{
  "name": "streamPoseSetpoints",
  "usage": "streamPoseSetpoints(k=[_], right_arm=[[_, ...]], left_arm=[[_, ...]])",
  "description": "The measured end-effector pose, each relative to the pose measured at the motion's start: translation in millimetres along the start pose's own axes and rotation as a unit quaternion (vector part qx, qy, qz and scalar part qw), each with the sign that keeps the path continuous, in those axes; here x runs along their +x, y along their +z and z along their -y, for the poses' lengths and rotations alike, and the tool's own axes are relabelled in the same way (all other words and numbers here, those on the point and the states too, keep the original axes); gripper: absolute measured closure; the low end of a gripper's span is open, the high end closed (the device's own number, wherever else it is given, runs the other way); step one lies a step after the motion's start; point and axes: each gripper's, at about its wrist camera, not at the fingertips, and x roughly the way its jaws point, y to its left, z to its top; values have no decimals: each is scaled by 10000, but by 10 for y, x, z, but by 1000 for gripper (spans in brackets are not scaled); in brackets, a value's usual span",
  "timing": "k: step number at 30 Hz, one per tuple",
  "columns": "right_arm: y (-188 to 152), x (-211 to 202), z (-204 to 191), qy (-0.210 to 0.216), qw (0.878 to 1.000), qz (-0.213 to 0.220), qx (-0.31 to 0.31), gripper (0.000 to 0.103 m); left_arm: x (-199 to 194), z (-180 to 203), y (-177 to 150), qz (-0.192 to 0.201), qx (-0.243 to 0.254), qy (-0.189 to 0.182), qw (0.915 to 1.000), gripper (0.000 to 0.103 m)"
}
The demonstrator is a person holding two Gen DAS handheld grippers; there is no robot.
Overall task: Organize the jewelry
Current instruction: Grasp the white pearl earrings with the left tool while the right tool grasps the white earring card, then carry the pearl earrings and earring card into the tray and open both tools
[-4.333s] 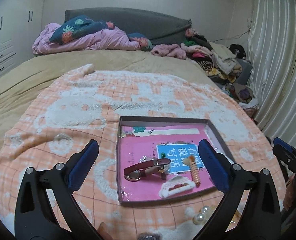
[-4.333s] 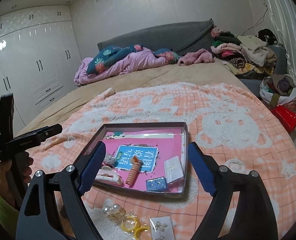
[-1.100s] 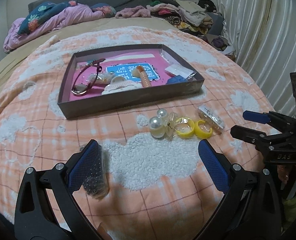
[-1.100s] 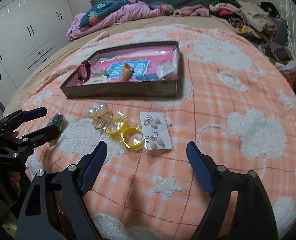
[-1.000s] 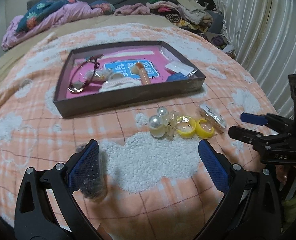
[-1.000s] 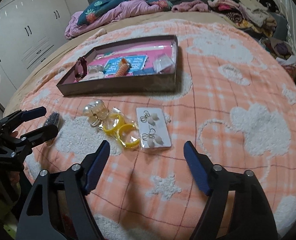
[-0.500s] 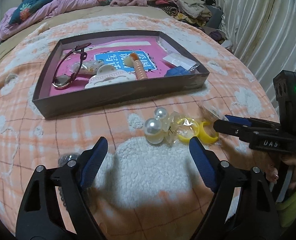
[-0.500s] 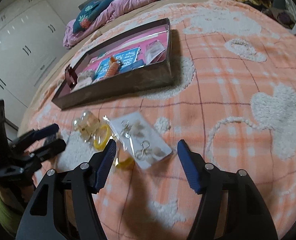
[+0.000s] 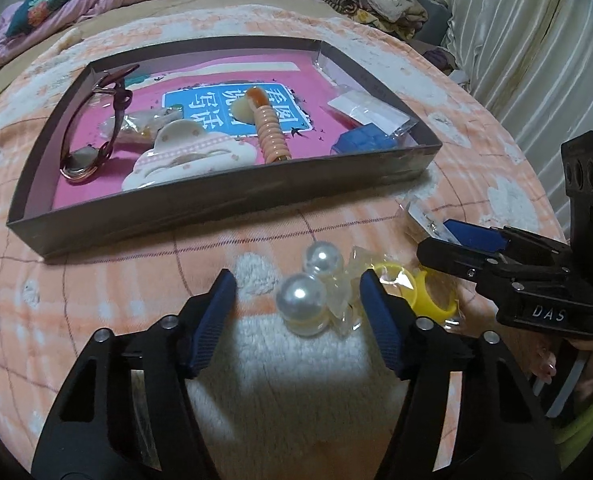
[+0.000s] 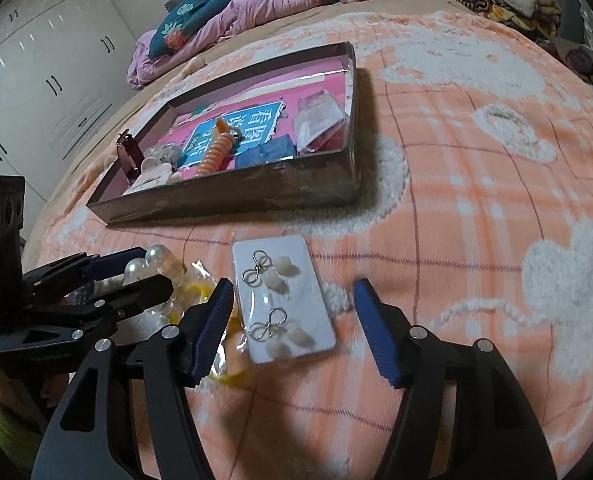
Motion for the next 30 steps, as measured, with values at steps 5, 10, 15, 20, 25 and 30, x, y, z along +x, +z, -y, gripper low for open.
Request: streamPoseSetpoints(k=[5, 10, 15, 20, 25, 30], right_arm=[[-7, 37, -100, -409, 9982, 45, -441, 58], [-23, -11, -92, -463, 9978, 158, -457, 62], [-45, -125, -67, -360, 9982, 328, -360, 63], [-103, -328, -64, -349, 9969, 609, -351, 63], [-142, -480, -122, -242, 9958, 800, -384, 63], [-155, -562, -220, -137, 9951, 872, -439, 63]], left_arm=[[9, 48, -13, 51, 110, -130, 9998, 76], [-50, 90, -35, 202, 287, -16, 9994, 77], [-247, 15, -13, 425, 176, -76, 9989, 77], [-488, -53, 33, 681, 135, -85, 9976, 77], [-658, -123, 44, 835, 73, 7, 9965, 77], [-812, -224, 60, 1006, -16, 147, 9948, 77]])
